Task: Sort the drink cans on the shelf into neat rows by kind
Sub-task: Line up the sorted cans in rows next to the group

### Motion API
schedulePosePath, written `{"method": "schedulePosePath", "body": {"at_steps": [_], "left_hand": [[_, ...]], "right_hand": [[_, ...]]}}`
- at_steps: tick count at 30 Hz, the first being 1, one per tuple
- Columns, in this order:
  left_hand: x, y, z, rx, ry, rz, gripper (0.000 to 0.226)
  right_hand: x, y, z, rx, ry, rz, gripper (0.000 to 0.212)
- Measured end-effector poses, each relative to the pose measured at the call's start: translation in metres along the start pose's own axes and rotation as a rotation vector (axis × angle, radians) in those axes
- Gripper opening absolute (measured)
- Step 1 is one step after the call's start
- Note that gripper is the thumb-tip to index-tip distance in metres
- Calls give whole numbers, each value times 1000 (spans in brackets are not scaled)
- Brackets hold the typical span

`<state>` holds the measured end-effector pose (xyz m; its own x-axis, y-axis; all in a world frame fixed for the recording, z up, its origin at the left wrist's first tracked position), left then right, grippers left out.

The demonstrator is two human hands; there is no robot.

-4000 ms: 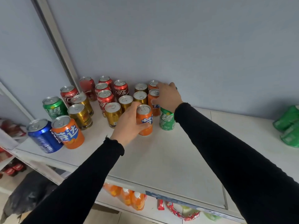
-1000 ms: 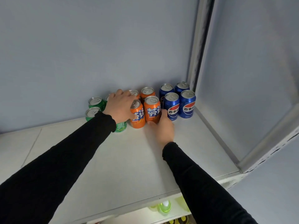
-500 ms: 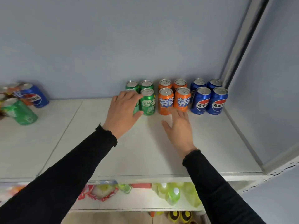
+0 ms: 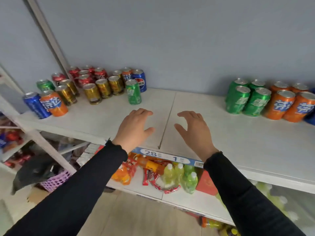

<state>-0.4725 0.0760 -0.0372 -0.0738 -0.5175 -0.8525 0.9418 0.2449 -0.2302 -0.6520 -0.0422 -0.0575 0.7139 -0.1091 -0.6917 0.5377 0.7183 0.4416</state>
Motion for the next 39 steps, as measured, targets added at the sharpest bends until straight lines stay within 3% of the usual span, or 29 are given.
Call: {"method": "schedulePosePath", "body": {"at_steps": [11, 19, 25, 32, 39], "left_hand": [[-52, 161, -12, -137, -65, -38, 57], [-45, 260, 43, -245, -71, -14, 69], [-36, 312, 89, -328, -75, -47, 81], [-13, 339, 135, -290, 102, 38, 97], [-10, 350, 135, -211, 143, 55, 64]], "right_hand": [[108, 136, 35, -18, 97, 106, 46], [204, 181, 106, 54, 212, 271, 59], [266, 202, 180, -29, 307, 254, 72], [318, 224, 245, -216, 470, -48, 93], [320, 232, 249, -318, 490, -243, 74]]}}
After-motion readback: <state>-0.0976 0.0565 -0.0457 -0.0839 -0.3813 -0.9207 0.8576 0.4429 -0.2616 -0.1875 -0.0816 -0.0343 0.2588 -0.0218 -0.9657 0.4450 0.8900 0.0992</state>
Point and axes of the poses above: each hand's wrist, its own z-axis towards the middle knuckle, its own x-axis out of the palm, y = z × x, the point moved 4 cm from there along z, towards the middle knuckle, and after that the axes turned 12 degrees about -y, right-handed, at the moved point
